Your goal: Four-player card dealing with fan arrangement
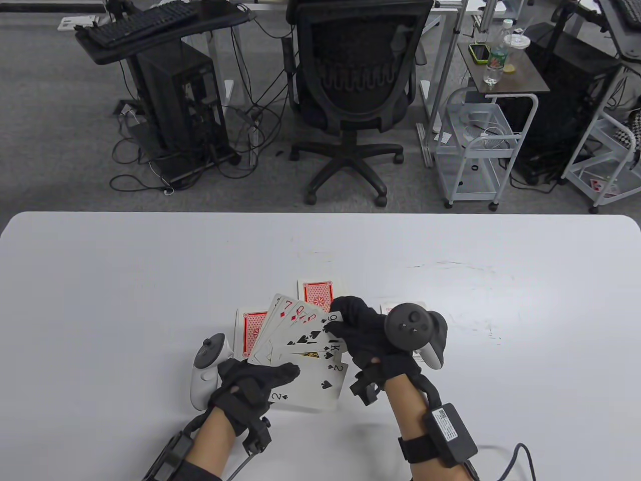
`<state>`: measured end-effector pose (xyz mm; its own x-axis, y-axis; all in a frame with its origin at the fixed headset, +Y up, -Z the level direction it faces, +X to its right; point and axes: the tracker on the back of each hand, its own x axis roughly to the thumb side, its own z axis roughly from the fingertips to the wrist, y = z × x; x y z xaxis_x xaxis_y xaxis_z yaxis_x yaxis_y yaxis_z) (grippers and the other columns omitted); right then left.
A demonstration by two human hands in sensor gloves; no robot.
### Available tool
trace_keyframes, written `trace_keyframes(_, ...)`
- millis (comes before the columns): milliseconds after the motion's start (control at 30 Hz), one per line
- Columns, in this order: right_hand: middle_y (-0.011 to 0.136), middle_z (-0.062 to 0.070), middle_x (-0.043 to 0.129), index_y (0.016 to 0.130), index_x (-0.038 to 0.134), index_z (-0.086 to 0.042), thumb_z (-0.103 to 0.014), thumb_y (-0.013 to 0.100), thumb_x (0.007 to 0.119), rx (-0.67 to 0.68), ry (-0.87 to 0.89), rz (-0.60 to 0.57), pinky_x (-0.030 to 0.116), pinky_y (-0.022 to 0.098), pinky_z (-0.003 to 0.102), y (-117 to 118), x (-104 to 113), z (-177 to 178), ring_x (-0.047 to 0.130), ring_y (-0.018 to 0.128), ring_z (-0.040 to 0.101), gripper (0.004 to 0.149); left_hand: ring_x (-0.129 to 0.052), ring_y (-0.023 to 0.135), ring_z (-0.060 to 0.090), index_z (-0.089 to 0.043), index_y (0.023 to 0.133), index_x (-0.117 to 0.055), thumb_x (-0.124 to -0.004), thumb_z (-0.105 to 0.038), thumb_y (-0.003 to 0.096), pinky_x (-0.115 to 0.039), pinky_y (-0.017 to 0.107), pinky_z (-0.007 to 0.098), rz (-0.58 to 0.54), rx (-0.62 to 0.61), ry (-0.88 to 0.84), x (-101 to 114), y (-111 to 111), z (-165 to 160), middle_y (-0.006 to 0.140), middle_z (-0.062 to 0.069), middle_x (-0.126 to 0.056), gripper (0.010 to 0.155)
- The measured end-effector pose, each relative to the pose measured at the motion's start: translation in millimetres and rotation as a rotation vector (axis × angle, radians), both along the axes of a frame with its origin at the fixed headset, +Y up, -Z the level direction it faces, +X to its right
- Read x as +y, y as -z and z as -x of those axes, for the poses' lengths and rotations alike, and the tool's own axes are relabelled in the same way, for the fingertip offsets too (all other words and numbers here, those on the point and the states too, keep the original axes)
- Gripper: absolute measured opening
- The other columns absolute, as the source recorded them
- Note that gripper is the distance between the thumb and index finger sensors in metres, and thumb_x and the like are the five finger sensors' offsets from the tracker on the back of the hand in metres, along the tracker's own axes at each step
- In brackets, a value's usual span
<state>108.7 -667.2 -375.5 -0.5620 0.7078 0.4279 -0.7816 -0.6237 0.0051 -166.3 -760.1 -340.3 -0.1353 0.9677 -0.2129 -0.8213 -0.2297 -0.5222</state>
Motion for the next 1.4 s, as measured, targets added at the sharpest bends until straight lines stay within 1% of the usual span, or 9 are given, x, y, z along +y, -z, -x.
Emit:
trace_keyframes(167,0.075,0.002,0.090,0.092,0.071,-0.017,-0.026,0.047,0.086,-0.134,0.069,-0.086,0.073,0.053,0.061,-1.0,8.4,-25.0,0.103,0.060,0.027,0.048,-0.090,0.089,0.031,-0.043,0.101,-0.062,-0.082,-0.020,0.0518,-0.083,0.060,0.047,-0.021,-0.013,0.069,0.3,-0.3,-1.1,0.103,-0.007,-0.079,0.058)
trace_keyframes(367,0.078,0.002,0.089,0.090,0.074,-0.024,-0.025,0.047,0.085,-0.111,0.243,-0.200,0.070,0.055,0.063,-6.5,26.1,-44.1,0.101,0.063,0.029,0.044,-0.091,0.088,0.032,-0.042,0.101,-0.064,-0.083,-0.020,0.0512,-0.084,0.058,0.047,-0.056,-0.107,0.217,0.7,-1.8,-10.6,0.102,-0.005,-0.080,0.058)
trace_keyframes(533,0.078,0.005,0.090,0.088,0.080,-0.025,-0.026,0.048,0.084,-0.118,0.298,-0.283,0.070,0.055,0.063,-12.9,36.7,-49.0,0.102,0.063,0.029,0.040,-0.092,0.087,0.032,-0.041,0.101,-0.065,-0.083,-0.019,0.0510,-0.084,0.058,0.048,-0.065,-0.175,0.301,-1.1,-3.4,-17.5,0.102,-0.004,-0.080,0.058)
trace_keyframes(700,0.078,0.004,0.090,0.087,0.081,-0.027,-0.027,0.048,0.083,-0.147,0.327,-0.344,0.070,0.055,0.063,-17.6,41.0,-49.9,0.102,0.063,0.029,0.040,-0.092,0.087,0.033,-0.040,0.101,-0.065,-0.083,-0.019,0.0506,-0.084,0.057,0.048,-0.057,-0.194,0.325,-2.8,-3.6,-19.1,0.102,-0.004,-0.081,0.058)
trace_keyframes(867,0.080,0.007,0.090,0.087,0.083,-0.026,-0.027,0.048,0.083,-0.063,0.223,-0.293,0.068,0.056,0.064,-14.5,39.7,-40.7,0.101,0.065,0.031,0.039,-0.092,0.087,0.033,-0.041,0.101,-0.065,-0.083,-0.019,0.0508,-0.084,0.057,0.048,-0.048,-0.172,0.286,-1.9,-2.3,-15.9,0.102,-0.003,-0.081,0.058)
trace_keyframes(1067,0.095,0.012,0.076,0.087,0.084,-0.031,-0.031,0.050,0.084,0.100,0.138,-0.162,0.062,0.058,0.070,-9.2,22.1,-7.3,0.090,0.079,0.041,0.037,-0.092,0.087,0.033,-0.041,0.101,-0.065,-0.083,-0.019,0.0511,-0.084,0.057,0.047,-0.036,-0.133,0.221,-0.2,-0.7,-9.2,0.102,-0.004,-0.080,0.058)
trace_keyframes(1200,0.098,0.011,0.073,0.087,0.085,-0.029,-0.031,0.050,0.087,0.109,0.095,-0.145,0.061,0.058,0.071,-10.7,10.1,10.2,0.088,0.082,0.042,0.038,-0.092,0.087,0.033,-0.041,0.101,-0.065,-0.083,-0.019,0.0510,-0.084,0.057,0.047,-0.026,-0.118,0.194,-0.7,-0.1,-6.7,0.102,-0.004,-0.080,0.058)
trace_keyframes(1300,0.096,0.011,0.075,0.086,0.086,-0.028,-0.030,0.048,0.090,0.060,0.145,-0.157,0.062,0.058,0.071,-11.6,0.7,12.9,0.090,0.080,0.041,0.038,-0.092,0.087,0.033,-0.040,0.101,-0.064,-0.083,-0.019,0.0509,-0.084,0.057,0.047,-0.015,-0.108,0.193,-2.2,0.2,-6.0,0.102,-0.004,-0.080,0.058)
trace_keyframes(1400,0.097,0.011,0.075,0.090,0.083,-0.030,-0.032,0.050,0.088,0.036,0.143,-0.153,0.063,0.057,0.070,-11.3,-5.1,14.5,0.090,0.080,0.041,0.040,-0.092,0.088,0.032,-0.041,0.102,-0.064,-0.083,-0.020,0.0511,-0.084,0.058,0.047,-0.005,-0.098,0.177,-2.7,0.5,-5.8,0.102,-0.004,-0.080,0.058)
